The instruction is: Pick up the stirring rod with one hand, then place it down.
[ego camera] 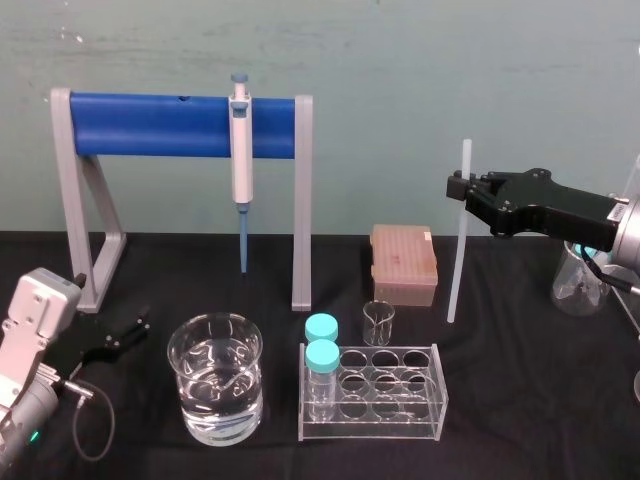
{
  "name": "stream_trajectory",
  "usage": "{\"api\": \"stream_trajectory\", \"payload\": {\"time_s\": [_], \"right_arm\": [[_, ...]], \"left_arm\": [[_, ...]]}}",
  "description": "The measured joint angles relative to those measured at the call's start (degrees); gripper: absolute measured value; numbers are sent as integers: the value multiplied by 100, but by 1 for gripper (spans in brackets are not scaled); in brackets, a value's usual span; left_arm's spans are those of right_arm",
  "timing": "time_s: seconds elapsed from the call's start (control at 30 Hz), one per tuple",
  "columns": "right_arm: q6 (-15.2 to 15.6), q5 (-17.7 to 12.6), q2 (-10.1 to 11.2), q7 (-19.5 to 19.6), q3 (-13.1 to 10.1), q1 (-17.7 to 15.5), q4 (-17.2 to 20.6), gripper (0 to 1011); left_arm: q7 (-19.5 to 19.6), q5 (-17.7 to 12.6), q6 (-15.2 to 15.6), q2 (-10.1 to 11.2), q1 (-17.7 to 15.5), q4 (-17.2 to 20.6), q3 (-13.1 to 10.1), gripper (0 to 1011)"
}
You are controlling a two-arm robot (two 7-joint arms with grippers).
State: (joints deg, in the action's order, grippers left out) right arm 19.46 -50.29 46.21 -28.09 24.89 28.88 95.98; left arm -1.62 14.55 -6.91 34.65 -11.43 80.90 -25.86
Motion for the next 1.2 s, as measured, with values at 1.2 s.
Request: {"api": "stream_trajectory", "payload": {"time_s": [1.2], "right_arm": [[-957, 853, -522, 1594, -276, -1292, 1016, 70]], "left_arm": [[0, 0, 0, 0, 0, 0, 0, 1005]]}}
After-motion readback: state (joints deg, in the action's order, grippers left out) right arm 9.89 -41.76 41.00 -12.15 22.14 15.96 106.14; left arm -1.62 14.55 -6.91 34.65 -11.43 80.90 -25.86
